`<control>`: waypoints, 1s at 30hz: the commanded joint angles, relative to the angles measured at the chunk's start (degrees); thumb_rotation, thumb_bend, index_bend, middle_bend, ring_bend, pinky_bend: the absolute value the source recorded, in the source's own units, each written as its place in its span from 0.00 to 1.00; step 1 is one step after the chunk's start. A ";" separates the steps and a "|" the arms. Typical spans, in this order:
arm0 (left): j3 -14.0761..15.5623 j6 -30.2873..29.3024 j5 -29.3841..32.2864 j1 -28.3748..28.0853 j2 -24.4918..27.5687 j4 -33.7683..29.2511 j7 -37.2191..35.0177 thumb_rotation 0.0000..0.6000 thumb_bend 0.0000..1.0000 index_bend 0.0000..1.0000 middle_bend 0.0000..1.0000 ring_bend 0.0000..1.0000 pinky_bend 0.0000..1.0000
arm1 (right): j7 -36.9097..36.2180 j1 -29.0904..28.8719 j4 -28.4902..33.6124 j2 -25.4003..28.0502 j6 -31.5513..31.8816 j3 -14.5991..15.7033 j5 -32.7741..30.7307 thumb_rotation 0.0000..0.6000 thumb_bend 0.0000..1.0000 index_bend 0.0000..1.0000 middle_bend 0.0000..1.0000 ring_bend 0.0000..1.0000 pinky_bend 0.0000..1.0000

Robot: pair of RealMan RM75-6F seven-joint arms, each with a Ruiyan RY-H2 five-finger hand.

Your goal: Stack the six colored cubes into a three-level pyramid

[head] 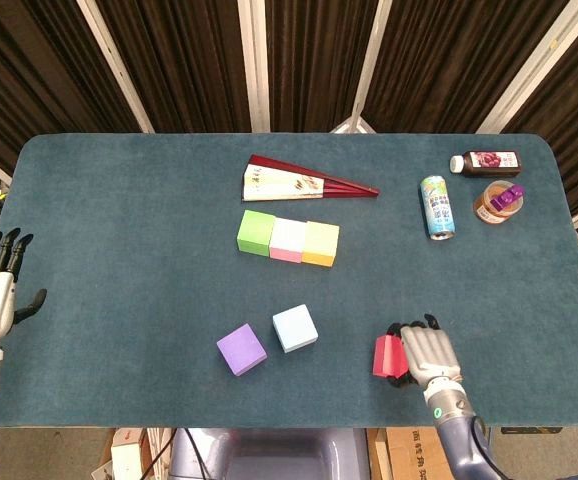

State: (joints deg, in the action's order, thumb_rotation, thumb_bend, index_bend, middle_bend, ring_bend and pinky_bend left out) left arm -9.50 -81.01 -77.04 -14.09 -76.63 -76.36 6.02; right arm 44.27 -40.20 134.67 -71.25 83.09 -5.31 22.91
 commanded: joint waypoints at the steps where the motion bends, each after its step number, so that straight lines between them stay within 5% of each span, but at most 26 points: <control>1: 0.25 1.69 1.74 0.01 0.86 -1.59 1.94 1.00 0.36 0.11 0.04 0.00 0.00 | -0.23 -1.61 0.32 4.26 -1.62 -3.03 -0.43 1.00 0.34 0.37 0.35 0.21 0.00; 7: -0.01 5.44 7.23 -0.03 2.49 -5.77 7.38 1.00 0.36 0.10 0.04 0.00 0.00 | 0.94 -6.35 0.32 9.96 -3.85 -9.93 -6.06 1.00 0.34 0.37 0.35 0.21 0.00; 15: -0.49 7.49 10.25 -0.57 3.13 -7.31 9.06 1.00 0.36 0.09 0.04 0.00 0.00 | 8.36 -19.45 -4.77 13.60 -9.36 -19.36 -23.12 1.00 0.34 0.37 0.35 0.21 0.00; 30: -0.69 7.31 12.78 -0.37 3.85 -9.06 10.86 1.00 0.36 0.08 0.03 0.00 0.00 | 28.50 -42.58 -27.63 5.02 -17.82 -24.13 -54.35 1.00 0.34 0.37 0.35 0.21 0.00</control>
State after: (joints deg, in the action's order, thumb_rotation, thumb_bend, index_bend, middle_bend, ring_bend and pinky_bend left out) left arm -10.14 -73.61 -64.32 -14.49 -72.80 -85.39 16.81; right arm 68.08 -79.30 112.15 -63.49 67.70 -28.40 -26.16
